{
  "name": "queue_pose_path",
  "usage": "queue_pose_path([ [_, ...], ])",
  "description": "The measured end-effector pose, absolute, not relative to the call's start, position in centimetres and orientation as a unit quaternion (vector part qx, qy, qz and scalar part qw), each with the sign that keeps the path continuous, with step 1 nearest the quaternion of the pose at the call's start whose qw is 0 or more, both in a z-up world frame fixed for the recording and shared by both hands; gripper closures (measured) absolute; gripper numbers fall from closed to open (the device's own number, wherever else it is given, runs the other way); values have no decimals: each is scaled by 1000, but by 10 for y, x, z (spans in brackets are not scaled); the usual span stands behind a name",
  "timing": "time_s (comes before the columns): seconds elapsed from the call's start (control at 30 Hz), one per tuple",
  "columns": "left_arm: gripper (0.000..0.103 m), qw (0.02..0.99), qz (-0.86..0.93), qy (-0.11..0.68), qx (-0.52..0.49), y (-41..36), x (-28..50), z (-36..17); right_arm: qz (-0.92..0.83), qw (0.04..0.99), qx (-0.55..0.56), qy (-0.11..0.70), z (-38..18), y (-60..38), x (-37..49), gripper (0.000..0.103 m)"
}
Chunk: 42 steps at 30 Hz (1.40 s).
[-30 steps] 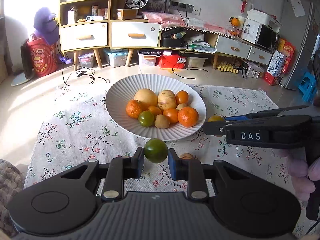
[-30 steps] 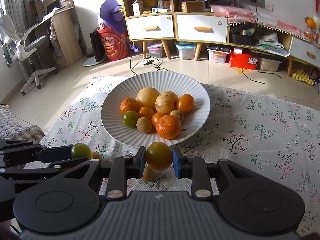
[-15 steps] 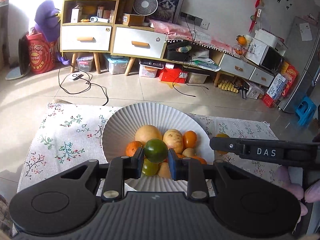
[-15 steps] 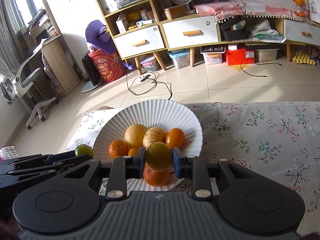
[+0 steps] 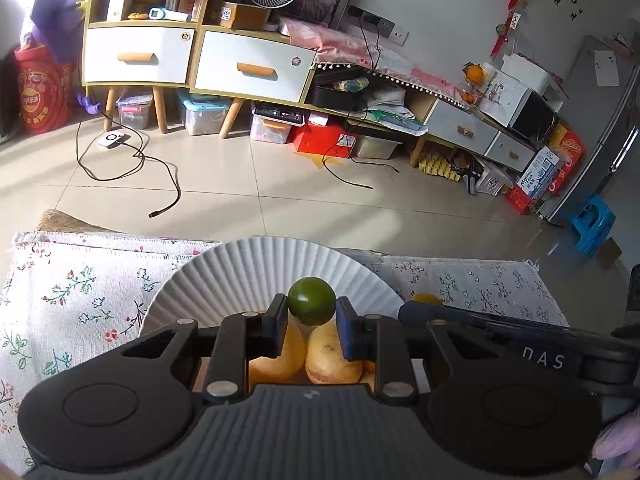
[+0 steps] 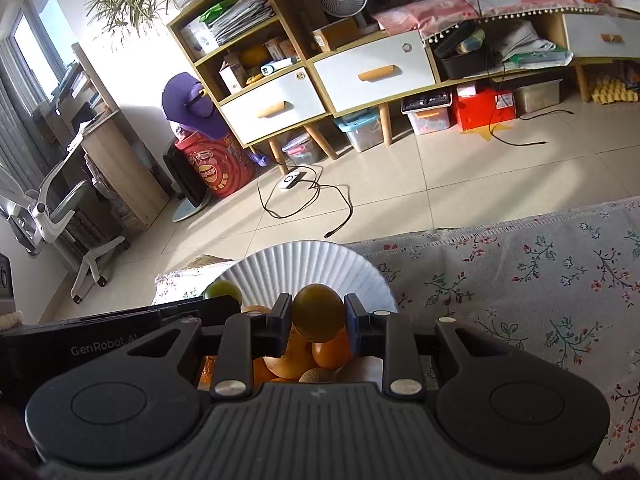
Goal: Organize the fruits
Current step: 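Carry both held citrus fruits over the white bowl and lower them, then open both tools to drop the citrus fruits into the bowl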
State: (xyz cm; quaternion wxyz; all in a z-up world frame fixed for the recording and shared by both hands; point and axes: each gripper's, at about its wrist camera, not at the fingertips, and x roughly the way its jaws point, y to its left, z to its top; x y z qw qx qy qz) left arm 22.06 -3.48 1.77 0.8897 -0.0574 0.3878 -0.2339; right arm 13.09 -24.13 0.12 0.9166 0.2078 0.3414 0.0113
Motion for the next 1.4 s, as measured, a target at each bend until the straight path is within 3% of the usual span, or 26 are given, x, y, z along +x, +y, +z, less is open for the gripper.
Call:
queue_pose_path([
  [0.77,88,877,-227,423,-29,-50,255,0,21,910,232,344,-17,-254,149,75],
  [0.93,77,881,-227,414,-30,-49,250,3,19,909,235,345,-12,-255,145,65],
  [1.1,57,887,-222,403,-21,-46,239,9,9,908,222,355,-5,-252,139,57],
  [1.3,39,899,-205,386,1,-44,221,22,-13,916,180,358,14,-249,119,33],
  [1.4,28,907,-191,375,12,-41,206,27,-33,915,169,364,20,-247,110,31],
])
